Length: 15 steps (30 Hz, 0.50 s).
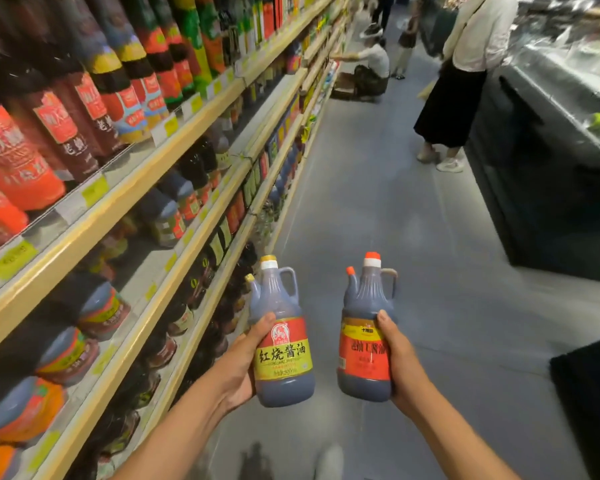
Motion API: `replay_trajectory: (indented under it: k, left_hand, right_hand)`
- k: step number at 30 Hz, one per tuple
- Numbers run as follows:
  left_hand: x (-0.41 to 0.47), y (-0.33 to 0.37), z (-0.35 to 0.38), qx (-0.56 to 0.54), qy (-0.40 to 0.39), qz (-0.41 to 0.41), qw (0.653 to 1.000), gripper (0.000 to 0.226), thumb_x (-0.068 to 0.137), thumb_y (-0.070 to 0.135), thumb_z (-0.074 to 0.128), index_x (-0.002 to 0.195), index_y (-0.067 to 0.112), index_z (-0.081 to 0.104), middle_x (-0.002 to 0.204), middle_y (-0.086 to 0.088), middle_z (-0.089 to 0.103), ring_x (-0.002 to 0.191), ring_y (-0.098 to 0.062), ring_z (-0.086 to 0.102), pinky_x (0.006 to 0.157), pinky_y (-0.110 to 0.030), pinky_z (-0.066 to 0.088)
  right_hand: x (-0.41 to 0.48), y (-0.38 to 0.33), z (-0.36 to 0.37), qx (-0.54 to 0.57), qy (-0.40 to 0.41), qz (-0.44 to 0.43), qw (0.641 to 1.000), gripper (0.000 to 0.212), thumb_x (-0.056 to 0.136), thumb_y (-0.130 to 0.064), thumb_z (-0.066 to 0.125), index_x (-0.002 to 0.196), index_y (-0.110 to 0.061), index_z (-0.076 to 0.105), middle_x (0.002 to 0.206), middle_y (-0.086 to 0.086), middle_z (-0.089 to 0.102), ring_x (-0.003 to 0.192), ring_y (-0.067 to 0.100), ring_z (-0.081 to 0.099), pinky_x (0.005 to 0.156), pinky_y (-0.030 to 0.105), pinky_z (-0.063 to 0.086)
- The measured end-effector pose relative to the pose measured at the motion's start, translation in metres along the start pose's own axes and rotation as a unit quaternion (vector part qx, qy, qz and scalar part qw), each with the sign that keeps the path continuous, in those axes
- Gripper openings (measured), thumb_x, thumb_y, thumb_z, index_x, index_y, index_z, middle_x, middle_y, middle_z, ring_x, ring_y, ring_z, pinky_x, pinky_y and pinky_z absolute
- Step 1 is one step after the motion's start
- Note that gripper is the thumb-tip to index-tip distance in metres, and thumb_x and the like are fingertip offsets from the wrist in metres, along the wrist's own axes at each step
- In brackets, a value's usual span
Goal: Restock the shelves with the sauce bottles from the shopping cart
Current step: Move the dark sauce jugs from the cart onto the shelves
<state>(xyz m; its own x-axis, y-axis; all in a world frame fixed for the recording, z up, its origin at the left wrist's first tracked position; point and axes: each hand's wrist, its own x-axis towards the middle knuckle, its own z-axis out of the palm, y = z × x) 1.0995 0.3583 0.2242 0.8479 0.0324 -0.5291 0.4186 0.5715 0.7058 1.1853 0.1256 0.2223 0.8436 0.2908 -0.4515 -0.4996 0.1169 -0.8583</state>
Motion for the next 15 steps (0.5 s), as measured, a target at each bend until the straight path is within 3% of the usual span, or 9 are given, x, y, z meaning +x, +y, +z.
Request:
replay_trajectory:
  k: [3,6,9,12,15]
  left_hand:
    - [0.037,0.016,0.013,0.02,-0.008,0.004,1.0,0.116,0.027,0.056,0.1,0.126,0.009,0.063,0.115,-0.024,0.072,0.096,-0.034,0.074,0.076,-0.043,0.062]
    - [0.073,0.032,0.027,0.026,-0.001,0.022,0.999,0.115,0.031,0.058,0.099,0.127,0.008,0.062,0.115,-0.024,0.072,0.097,-0.033,0.073,0.076,-0.042,0.061]
    - [0.102,0.047,0.036,0.026,0.014,0.034,0.999,0.113,0.035,0.058,0.098,0.129,0.007,0.06,0.116,-0.024,0.071,0.101,-0.034,0.072,0.08,-0.043,0.061]
    - [0.123,0.061,0.039,0.016,0.04,0.036,0.998,0.116,0.038,0.057,0.098,0.134,0.006,0.057,0.118,-0.024,0.07,0.104,-0.036,0.071,0.083,-0.044,0.06]
    - [0.139,0.072,0.036,-0.013,0.061,0.044,0.997,0.119,0.037,0.057,0.099,0.136,0.007,0.055,0.119,-0.024,0.07,0.104,-0.036,0.071,0.08,-0.044,0.06]
  right_hand:
    - [0.031,-0.017,-0.012,-0.014,0.025,-0.012,1.0,0.073,0.074,-0.062,0.065,0.118,-0.003,0.065,0.107,0.029,0.071,0.096,0.046,0.068,0.092,0.061,0.054]
    - [0.068,-0.034,-0.025,-0.031,0.024,-0.012,0.999,0.073,0.077,-0.066,0.065,0.118,-0.005,0.065,0.107,0.028,0.072,0.098,0.046,0.069,0.092,0.061,0.054]
    - [0.107,-0.051,-0.034,-0.051,0.006,-0.011,0.999,0.084,0.067,-0.071,0.068,0.12,-0.006,0.065,0.106,0.025,0.073,0.099,0.046,0.07,0.094,0.062,0.053]
    - [0.141,-0.07,-0.033,-0.064,-0.025,-0.011,0.998,0.068,0.082,-0.061,0.063,0.12,-0.004,0.064,0.103,0.025,0.073,0.096,0.046,0.07,0.092,0.061,0.053]
    - [0.17,-0.086,-0.024,-0.081,-0.053,-0.007,0.995,0.068,0.085,-0.06,0.059,0.122,-0.003,0.062,0.103,0.024,0.074,0.094,0.042,0.072,0.087,0.055,0.057]
